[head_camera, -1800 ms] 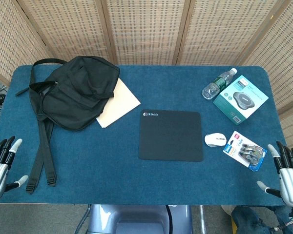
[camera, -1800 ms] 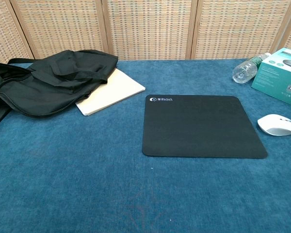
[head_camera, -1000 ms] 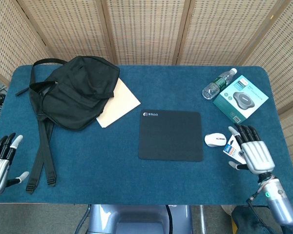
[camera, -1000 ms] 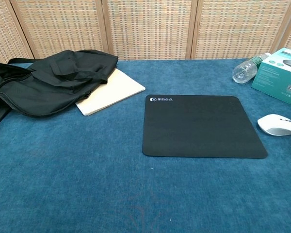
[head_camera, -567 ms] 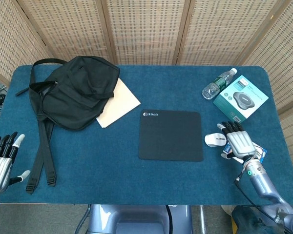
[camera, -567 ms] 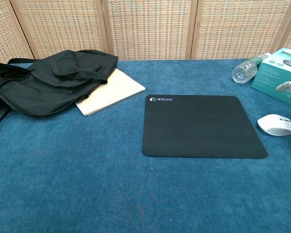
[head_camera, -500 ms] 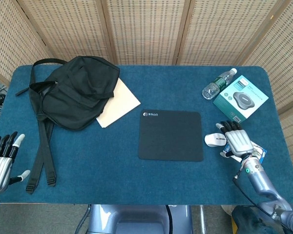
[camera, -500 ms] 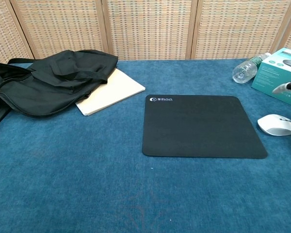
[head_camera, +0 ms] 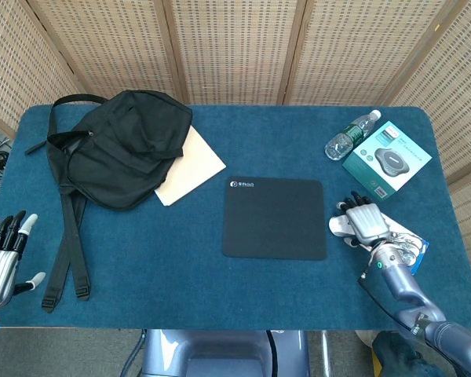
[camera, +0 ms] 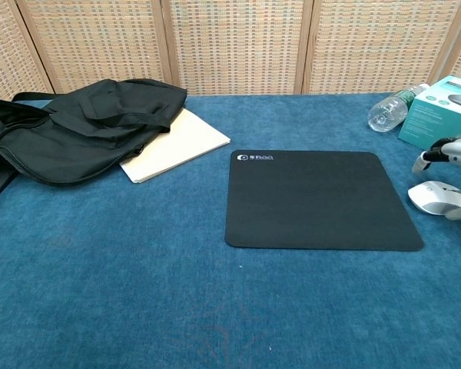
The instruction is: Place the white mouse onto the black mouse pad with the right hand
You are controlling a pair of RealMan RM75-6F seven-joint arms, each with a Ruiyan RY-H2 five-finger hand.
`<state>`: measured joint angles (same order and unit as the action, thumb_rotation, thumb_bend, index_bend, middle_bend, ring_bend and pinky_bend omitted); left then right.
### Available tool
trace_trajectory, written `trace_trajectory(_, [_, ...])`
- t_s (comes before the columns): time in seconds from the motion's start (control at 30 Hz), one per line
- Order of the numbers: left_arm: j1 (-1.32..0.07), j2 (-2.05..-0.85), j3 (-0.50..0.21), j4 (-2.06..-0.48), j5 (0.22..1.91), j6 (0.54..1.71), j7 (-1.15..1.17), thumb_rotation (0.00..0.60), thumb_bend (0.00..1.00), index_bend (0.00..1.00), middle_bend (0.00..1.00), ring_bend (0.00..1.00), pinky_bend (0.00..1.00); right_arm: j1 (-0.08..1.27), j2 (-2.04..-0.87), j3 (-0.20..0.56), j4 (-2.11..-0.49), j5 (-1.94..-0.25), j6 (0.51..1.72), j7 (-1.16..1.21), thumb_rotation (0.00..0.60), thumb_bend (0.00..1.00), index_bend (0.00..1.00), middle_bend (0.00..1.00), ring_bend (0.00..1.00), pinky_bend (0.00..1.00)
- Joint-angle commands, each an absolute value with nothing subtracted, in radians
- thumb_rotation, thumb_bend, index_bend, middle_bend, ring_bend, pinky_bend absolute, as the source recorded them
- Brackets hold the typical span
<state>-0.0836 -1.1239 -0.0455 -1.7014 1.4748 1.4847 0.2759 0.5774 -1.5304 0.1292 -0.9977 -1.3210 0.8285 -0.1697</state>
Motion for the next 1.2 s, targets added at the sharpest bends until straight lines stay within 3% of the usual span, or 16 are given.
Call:
trace_trajectory(0.03, [-0.084,-1.122,-0.046,-1.701,1.473,1.485,0.272,0.6,0.01,0.0,0.0,0.0,0.0,0.581,-1.552,0.121,-0.971,-1.326,0.846,-0.187,0.6,0.29,0.32,0.32,0.18,0.25])
trace_trajectory(0.17, [-0.085,-1.121,-0.046,-1.702,1.471,1.484,0.27,0.6,0.01,0.0,0.0,0.0,0.0,0.582,-1.567,0.11,-0.944,-1.346,0.867,-0.182,0.6,0.37,0.43,0.45,0.31,0.34])
trace_trajectory(0.27, [-0.084,-1.119,-0.047,-1.703,1.469,1.485,0.267,0.6,0.01,0.0,0.0,0.0,0.0,0.581,-1.565,0.097,-0.936,-1.379,0.902,-0.166,0.6,0.39,0.47,0.49,0.34,0.35])
trace_trajectory(0.6, [-0.091,-1.112,-0.053,-1.705,1.454,1.475,0.256,0.6,0.01,0.0,0.0,0.0,0.0,0.654,-1.442,0.019,-1.046,-1.651,1.058,-0.011,0.6,0.5,0.47,0.5,0.36,0.38])
trace_trajectory(0.83, [-0.097,-1.112,-0.058,-1.705,1.443,1.468,0.255,0.6,0.01,0.0,0.0,0.0,0.0,0.807,-1.412,-0.029,-1.043,-1.883,1.121,0.012,0.6,0.67,0.47,0.5,0.38,0.4])
trace_trajectory(1.2, [-0.103,-1.107,-0.083,-1.698,1.386,1.455,0.237,0.6,0.01,0.0,0.0,0.0,0.0,1.043,-1.511,-0.135,-0.82,-2.145,1.166,0.118,0.6,0.83,0.48,0.5,0.38,0.46])
